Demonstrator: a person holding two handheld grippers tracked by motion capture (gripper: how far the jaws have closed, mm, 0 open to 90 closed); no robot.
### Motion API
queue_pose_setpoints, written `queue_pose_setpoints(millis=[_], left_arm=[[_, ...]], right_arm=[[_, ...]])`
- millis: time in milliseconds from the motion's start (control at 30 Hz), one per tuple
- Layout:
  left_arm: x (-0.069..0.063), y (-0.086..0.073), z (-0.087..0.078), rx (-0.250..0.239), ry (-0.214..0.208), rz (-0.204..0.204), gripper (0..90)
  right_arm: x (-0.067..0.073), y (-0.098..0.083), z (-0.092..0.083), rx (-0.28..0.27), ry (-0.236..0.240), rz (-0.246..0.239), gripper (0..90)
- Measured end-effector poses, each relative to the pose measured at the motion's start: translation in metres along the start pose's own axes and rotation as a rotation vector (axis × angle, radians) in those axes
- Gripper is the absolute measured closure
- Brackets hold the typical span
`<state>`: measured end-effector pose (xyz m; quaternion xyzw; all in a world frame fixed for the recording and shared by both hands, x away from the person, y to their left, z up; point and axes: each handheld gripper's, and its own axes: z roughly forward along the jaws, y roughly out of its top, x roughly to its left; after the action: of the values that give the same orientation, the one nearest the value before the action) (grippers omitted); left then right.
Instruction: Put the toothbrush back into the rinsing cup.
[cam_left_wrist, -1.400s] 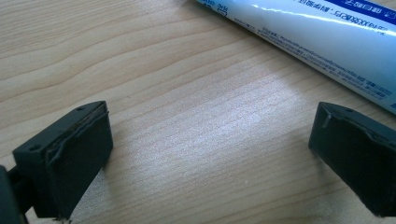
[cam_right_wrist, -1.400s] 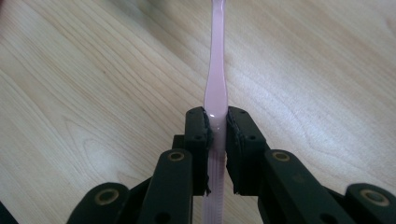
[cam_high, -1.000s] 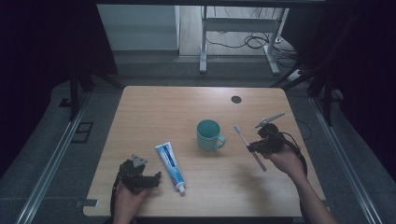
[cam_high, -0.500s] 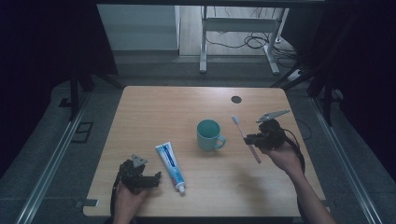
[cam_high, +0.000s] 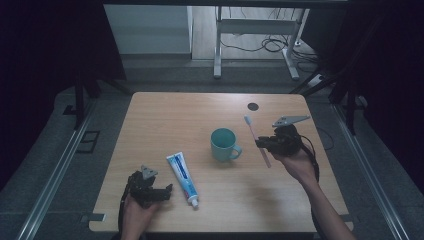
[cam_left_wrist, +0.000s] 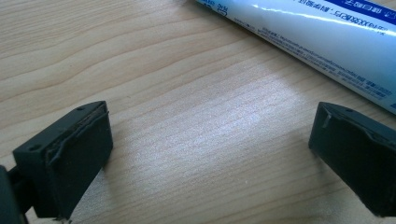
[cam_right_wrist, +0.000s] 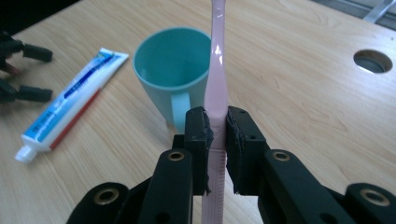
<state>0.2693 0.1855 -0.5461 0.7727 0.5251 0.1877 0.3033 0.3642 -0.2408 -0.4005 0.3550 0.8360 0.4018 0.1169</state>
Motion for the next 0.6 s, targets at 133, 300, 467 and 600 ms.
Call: queue_pose_setpoints(millis=[133, 300, 467, 600], left_arm=[[0.0, 0.0, 0.0, 0.0, 0.0, 0.0, 0.0], [0.0, 0.0, 0.0, 0.002, 0.0, 0.006, 0.0], [0.0, 0.0, 0.0, 0.002, 0.0, 0.006, 0.0], [0.0, 0.0, 0.0, 0.002, 0.0, 0.006, 0.0]], right_arm=[[0.002, 0.003, 0.001, -0.035, 0.002, 0.001, 78.8], [0.003, 0.007, 0.003, -0.083, 0.006, 0.001, 78.8], [0.003, 0.011, 0.007, -0.133, 0.005, 0.005, 78.8], [0.003, 0.013, 0.009, -0.166, 0.011, 0.014, 78.8]])
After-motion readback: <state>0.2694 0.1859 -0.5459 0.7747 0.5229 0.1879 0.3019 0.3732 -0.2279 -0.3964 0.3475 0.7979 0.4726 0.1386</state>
